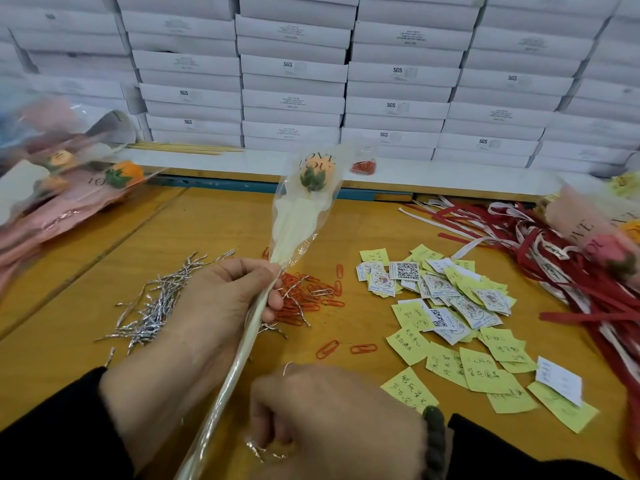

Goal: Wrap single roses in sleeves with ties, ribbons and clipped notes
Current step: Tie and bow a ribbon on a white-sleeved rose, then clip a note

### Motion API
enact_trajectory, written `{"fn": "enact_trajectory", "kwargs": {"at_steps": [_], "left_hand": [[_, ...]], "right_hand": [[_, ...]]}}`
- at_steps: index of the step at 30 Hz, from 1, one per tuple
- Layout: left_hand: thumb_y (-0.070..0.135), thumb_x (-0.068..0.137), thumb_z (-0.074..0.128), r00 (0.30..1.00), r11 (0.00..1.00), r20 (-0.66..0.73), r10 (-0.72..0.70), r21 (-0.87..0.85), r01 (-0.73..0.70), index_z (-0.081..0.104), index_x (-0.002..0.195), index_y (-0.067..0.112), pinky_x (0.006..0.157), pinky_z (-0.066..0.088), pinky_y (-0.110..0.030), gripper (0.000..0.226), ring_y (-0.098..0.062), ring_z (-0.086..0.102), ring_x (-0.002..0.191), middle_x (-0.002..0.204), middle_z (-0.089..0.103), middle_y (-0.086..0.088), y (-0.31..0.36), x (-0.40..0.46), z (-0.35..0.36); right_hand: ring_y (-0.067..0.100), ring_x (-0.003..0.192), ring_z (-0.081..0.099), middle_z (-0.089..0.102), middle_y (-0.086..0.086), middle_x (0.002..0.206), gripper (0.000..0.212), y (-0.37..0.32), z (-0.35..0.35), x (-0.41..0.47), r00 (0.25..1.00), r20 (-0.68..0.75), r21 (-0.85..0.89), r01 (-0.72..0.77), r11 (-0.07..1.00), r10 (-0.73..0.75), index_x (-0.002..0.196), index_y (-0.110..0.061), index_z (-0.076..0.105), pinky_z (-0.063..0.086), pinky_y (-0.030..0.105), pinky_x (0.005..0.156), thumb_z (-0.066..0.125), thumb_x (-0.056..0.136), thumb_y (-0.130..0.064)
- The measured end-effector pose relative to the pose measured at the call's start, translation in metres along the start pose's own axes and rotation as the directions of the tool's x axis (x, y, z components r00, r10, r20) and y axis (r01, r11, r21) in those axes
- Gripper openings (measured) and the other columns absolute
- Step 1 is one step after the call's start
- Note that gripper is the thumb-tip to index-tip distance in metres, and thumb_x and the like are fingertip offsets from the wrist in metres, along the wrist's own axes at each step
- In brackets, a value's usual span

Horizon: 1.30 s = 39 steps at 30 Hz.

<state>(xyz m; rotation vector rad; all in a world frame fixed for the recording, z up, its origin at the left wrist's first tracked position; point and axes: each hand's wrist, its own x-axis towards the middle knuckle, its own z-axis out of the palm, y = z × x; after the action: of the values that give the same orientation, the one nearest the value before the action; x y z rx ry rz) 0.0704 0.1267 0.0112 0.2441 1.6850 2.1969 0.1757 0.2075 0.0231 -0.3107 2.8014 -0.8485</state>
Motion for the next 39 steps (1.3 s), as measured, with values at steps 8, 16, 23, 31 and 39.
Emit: {"fn": "enact_trajectory", "kwargs": {"at_steps": [8,16,23,31,39], "left_hand": [[-0.001,0.087,0.054,1.0,1.0,-0.009,0.0,-0.026,0.0,0.056,0.075,0.0,0.035,0.041,-0.014,0.012,-0.01,0.051,0.036,0.049,0.056,-0.007,-0.002,0.002,-0.001],[0.001,0.087,0.055,1.0,1.0,0.017,0.006,0.021,-0.006,0.057,0.076,0.001,0.034,0.037,-0.014,0.011,-0.012,0.043,0.033,0.045,0.053,-0.009,-0.008,0.0,0.004],[0.001,0.087,0.056,0.996,0.999,0.08,0.029,0.029,-0.031,0.059,0.076,0.001,0.035,0.036,-0.015,0.012,-0.013,0.042,0.033,0.044,0.052,-0.009,-0.021,-0.008,0.022],[0.004,0.087,0.058,0.995,0.999,0.099,0.031,0.034,-0.035,0.062,0.078,0.0,0.035,0.037,-0.016,0.011,-0.013,0.042,0.034,0.046,0.053,-0.01,-0.024,-0.013,0.023],[0.018,0.084,0.06,0.994,1.0,0.104,0.018,0.014,-0.02,0.062,0.074,0.001,0.034,0.034,-0.014,0.02,-0.01,0.043,0.034,0.048,0.056,-0.009,-0.022,-0.017,0.024]], "right_hand": [[0.002,0.054,0.047,0.052,-0.01,0.064,0.004,0.019,-0.014,0.002,0.999,0.046,0.282,-0.018,0.959,0.005,0.081,-0.013,0.062,0.038,0.009,0.054,0.062,0.086,-0.014],[0.005,0.045,0.05,0.06,-0.002,0.056,0.011,0.052,-0.039,0.003,0.848,-0.448,0.768,0.203,0.608,0.282,0.074,-0.008,0.061,0.041,0.013,0.046,0.063,0.083,-0.001],[0.0,0.054,0.054,0.061,0.0,0.063,0.008,0.048,-0.026,0.014,0.769,-0.588,0.638,0.249,0.728,0.252,0.077,-0.003,0.068,0.044,0.012,0.055,0.064,0.081,0.003],[0.002,0.053,0.047,0.055,-0.005,0.058,0.018,0.05,-0.023,0.017,0.682,-0.67,0.509,0.134,0.85,0.294,0.068,-0.02,0.068,0.042,0.015,0.054,0.067,0.079,-0.006],[0.002,0.056,0.048,0.056,-0.003,0.062,0.016,0.048,-0.019,0.016,0.682,-0.685,0.474,0.152,0.867,0.256,0.071,-0.016,0.064,0.044,0.016,0.054,0.066,0.08,-0.004]]}}
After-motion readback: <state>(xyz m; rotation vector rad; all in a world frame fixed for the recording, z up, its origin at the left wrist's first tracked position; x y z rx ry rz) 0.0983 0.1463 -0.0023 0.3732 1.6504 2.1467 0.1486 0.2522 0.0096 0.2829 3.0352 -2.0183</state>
